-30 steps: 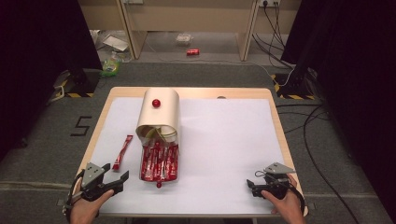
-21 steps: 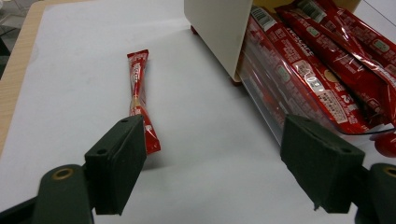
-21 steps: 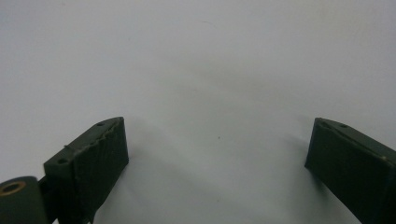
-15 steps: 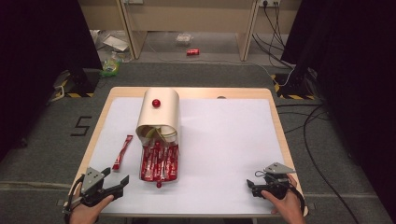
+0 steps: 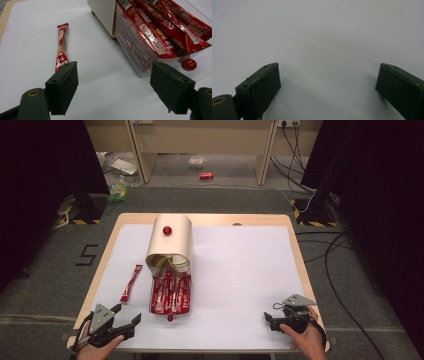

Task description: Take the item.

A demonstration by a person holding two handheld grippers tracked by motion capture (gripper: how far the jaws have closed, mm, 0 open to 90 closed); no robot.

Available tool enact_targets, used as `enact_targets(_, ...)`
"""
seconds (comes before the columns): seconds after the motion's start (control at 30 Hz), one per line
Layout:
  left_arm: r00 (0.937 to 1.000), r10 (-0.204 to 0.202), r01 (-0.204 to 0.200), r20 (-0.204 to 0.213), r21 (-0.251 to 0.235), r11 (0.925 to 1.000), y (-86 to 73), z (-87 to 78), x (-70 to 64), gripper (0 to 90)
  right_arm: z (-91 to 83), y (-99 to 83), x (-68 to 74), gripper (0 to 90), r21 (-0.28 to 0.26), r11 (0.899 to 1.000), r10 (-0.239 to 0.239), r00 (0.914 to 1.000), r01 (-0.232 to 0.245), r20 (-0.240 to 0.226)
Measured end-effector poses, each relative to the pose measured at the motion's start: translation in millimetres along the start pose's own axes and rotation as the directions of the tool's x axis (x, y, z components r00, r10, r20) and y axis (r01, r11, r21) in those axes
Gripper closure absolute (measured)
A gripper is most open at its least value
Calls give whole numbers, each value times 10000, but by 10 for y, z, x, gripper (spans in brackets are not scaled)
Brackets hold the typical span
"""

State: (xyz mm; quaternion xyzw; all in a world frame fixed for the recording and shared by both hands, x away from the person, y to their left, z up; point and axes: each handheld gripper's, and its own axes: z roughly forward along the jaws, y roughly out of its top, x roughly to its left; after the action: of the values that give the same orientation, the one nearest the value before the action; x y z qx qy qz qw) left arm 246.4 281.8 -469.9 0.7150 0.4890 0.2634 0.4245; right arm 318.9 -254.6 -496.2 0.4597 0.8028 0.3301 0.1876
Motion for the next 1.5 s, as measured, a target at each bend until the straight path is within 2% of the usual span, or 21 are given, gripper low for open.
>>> enact_targets(0.9, 9989, 128, -146, 446, 417, 9990, -168, 69, -178, 220, 0, -1, -3, 58, -8, 10000, -35, 10000, 35, -5)
enact_targets(1.5, 9985, 160, -191, 521, 593, 9981, -245, 76, -225, 220, 0, -1, 1, 58, -4, 10000, 9, 10000, -9, -2)
